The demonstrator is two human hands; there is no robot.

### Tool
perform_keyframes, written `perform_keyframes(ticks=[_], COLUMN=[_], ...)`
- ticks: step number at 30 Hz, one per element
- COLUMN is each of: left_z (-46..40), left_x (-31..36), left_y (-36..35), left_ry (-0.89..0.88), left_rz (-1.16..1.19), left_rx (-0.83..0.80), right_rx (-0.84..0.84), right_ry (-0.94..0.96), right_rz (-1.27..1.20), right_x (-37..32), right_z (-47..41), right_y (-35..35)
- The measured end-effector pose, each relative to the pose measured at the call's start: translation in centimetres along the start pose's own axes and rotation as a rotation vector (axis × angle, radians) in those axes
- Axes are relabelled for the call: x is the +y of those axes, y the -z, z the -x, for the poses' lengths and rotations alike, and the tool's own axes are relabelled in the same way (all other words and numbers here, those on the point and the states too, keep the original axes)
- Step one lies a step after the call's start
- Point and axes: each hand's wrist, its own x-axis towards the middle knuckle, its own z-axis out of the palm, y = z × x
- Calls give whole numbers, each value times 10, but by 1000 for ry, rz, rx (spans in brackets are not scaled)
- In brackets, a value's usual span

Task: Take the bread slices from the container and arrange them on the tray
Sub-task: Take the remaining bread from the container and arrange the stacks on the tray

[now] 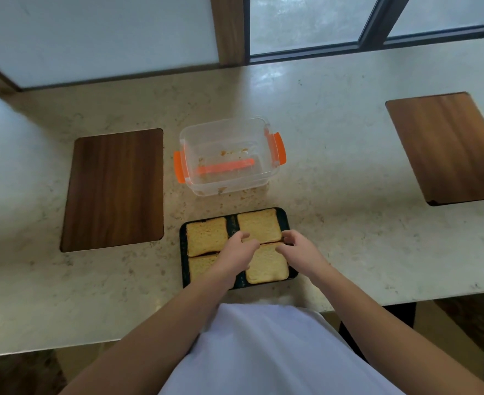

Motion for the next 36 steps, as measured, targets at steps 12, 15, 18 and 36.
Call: perform_keyframes(ticks=[12, 15, 18, 36], left_z=[0, -1, -2, 12], left_x=[-2, -2, -1, -3], left_y=[5, 6, 5, 17], left_ry=[-1, 7, 10, -43], left_rz=[18, 23, 27, -5], left_rx=[-25, -26, -23, -45], right_rx=[-9, -7, -12, 29], right_ry=[34, 39, 36, -47], right_rz=[69, 83, 75, 194], right_x=[-3, -4, -4, -15], right_z=[-3, -4, -4, 0], right_y=[0, 0, 2, 11])
